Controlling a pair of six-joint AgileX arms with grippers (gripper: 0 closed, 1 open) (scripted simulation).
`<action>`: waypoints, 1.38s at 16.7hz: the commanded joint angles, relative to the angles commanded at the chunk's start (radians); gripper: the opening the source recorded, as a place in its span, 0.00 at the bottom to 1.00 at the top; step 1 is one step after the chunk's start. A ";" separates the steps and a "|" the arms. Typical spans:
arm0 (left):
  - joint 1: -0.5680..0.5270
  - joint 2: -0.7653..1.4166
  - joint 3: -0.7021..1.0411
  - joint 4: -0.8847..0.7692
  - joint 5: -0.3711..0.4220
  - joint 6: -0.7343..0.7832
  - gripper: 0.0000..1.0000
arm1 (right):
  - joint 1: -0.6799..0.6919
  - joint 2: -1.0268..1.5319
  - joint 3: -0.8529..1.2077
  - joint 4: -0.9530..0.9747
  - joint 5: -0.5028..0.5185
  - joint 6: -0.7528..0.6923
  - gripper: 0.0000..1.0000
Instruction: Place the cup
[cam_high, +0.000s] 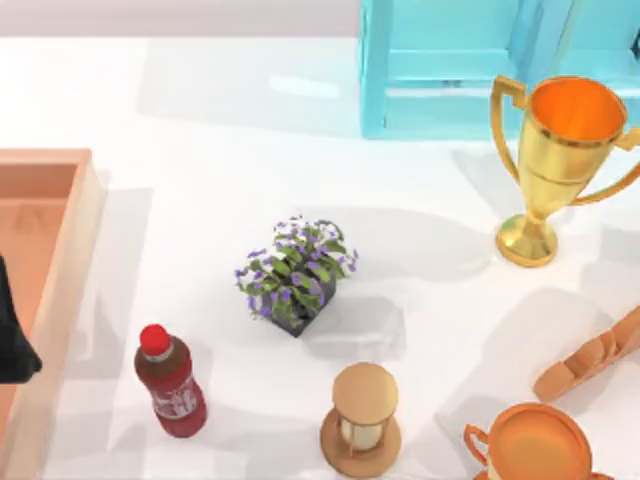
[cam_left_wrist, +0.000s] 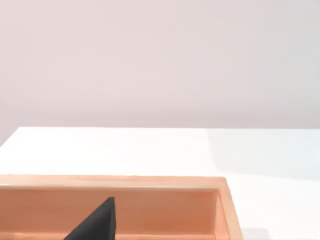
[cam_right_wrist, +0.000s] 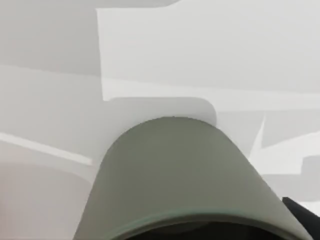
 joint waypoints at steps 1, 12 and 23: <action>0.000 0.000 0.000 0.000 0.000 0.000 1.00 | -0.010 0.007 0.013 -0.010 0.001 -0.011 0.00; 0.000 0.000 0.000 0.000 0.000 0.000 1.00 | -0.325 0.173 0.538 -0.306 0.021 -0.323 0.00; 0.000 0.000 0.000 0.000 0.000 0.000 1.00 | -0.330 0.190 0.419 -0.154 0.023 -0.328 0.00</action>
